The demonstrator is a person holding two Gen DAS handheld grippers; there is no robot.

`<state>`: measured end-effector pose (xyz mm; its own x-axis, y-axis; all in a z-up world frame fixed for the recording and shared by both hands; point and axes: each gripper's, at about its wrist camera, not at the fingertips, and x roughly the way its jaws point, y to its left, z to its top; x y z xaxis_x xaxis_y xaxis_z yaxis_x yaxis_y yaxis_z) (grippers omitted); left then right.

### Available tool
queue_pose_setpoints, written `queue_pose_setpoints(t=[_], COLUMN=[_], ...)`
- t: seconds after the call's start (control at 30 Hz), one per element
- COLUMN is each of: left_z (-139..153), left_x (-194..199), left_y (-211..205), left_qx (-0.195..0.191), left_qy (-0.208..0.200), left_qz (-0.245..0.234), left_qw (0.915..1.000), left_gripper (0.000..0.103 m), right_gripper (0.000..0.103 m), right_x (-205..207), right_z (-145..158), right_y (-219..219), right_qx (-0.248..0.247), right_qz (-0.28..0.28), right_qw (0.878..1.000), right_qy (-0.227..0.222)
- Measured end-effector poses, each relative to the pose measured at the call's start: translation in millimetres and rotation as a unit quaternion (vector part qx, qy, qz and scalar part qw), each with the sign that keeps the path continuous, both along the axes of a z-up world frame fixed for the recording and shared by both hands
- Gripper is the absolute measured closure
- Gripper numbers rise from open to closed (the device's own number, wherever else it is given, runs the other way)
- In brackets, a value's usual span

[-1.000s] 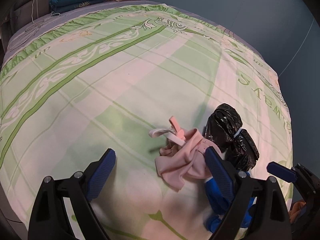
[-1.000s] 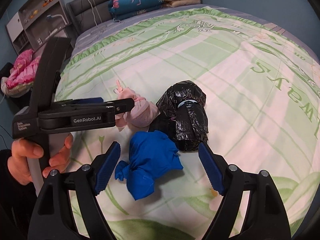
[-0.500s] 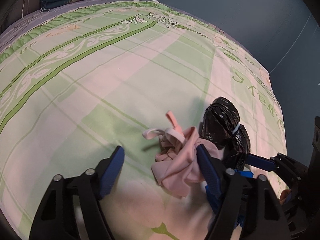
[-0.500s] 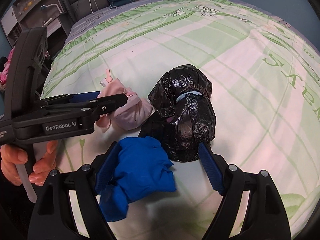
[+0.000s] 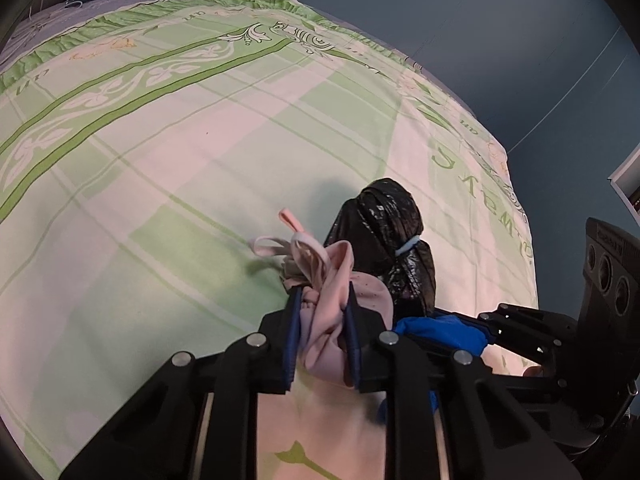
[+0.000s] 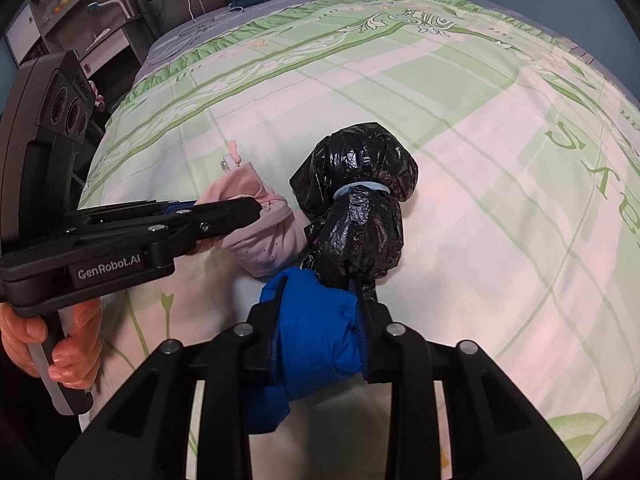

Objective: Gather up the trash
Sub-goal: 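Lift the pink bag and the blue-and-black bags and carry them over the bin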

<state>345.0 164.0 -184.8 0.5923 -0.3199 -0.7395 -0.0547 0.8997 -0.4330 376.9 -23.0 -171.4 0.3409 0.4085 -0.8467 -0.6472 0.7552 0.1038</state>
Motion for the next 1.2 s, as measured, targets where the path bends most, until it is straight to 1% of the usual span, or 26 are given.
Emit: queue_pose_setpoints(t=[0.1,0.2,0.57,0.7,0.93,1.2], left_z=[3,7,36,47,65,100], left_x=[-1,-3,-20,-34,-58,-99], left_y=[1,3,1,0,0,-13], left_qx=[-0.003,-0.003,0.001,0.013,0.021,0.030], left_qy=[-0.003,-0.008,-0.033,-0.044,-0.060,-0.099], left_qz=[-0.001,0.001,0.003,0.004,0.003,-0.004], left_qw=[1.0000,1.0000,0.9995,0.9989,0.9980,0.9946], left_gripper=[0.086,0.086,0.086,0.086,0.086,0.086], right_gripper=[0.085,0.087,0.088,0.088,0.088,0.088], right_x=[-2,-2,-17,-27,-49,-87], right_z=[4,10,30,45,74,107], right_y=[0,-3,-23,-32,-53,-80], right_qx=[0.004,0.004,0.010,0.021,0.040,0.068], right_qz=[0.004,-0.001,-0.018,-0.023,-0.036,-0.048], right_qw=[1.000,1.000,1.000,0.999,0.997,0.994], right_qy=[0.003,0.000,-0.016,-0.025,-0.046,-0.074])
